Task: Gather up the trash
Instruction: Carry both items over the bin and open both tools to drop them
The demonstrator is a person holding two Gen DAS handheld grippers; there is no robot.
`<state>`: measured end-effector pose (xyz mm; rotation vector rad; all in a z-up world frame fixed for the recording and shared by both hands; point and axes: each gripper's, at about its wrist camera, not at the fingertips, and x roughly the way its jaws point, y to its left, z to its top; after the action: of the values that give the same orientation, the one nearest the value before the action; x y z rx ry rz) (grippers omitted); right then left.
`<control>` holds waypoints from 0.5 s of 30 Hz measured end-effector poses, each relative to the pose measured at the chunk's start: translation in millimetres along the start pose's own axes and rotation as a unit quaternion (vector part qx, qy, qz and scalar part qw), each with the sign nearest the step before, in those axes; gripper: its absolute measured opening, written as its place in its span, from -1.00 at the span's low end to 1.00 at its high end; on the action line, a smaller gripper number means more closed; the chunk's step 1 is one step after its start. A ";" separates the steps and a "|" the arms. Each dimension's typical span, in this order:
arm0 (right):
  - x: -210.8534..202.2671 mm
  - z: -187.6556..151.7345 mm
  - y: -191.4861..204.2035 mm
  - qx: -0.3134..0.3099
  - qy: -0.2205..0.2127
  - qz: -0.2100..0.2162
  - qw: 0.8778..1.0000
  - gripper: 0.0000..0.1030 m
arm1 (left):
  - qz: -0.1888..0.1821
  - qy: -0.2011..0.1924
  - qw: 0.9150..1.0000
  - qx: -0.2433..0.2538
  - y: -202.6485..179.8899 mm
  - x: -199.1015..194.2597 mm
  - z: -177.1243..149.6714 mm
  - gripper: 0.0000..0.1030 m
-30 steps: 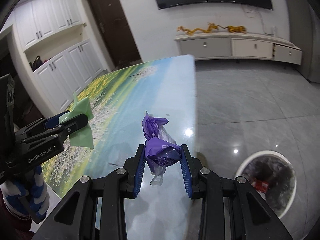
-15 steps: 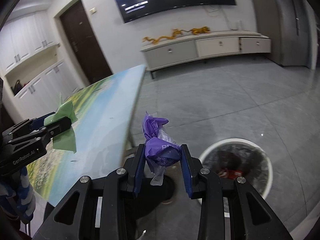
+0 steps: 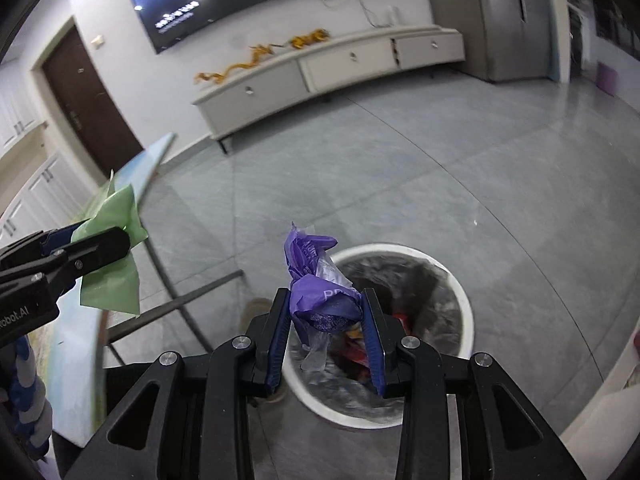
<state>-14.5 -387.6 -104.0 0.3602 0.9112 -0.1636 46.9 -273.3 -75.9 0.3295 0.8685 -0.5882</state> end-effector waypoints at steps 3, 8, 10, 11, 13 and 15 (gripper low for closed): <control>9.0 0.8 -10.0 0.012 0.010 -0.008 1.000 -0.33 | -0.011 0.015 1.000 0.006 -9.2 20.3 7.1 0.06; 22.4 1.4 -18.9 0.022 0.024 -0.018 0.999 -0.33 | -0.016 0.037 0.999 0.006 -19.3 51.7 15.5 0.08; 26.6 2.8 -21.1 0.022 0.027 -0.022 0.999 -0.33 | -0.019 0.043 0.999 0.005 -21.7 62.1 17.9 0.08; 28.8 3.4 -22.3 0.023 0.028 -0.023 0.999 -0.33 | -0.020 0.045 0.999 0.004 -23.1 67.1 18.4 0.08; 34.3 4.4 -25.6 0.024 0.032 -0.029 0.999 -0.32 | -0.022 0.049 0.999 0.002 -23.2 75.1 19.9 0.08; 39.5 2.9 -28.2 0.027 0.037 -0.033 0.998 -0.31 | -0.026 0.056 0.998 -0.003 -26.3 83.8 20.2 0.09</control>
<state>3.4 -414.3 -140.5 0.3883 0.9941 -0.2358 85.5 -333.4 -130.8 0.3377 0.9888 -0.6198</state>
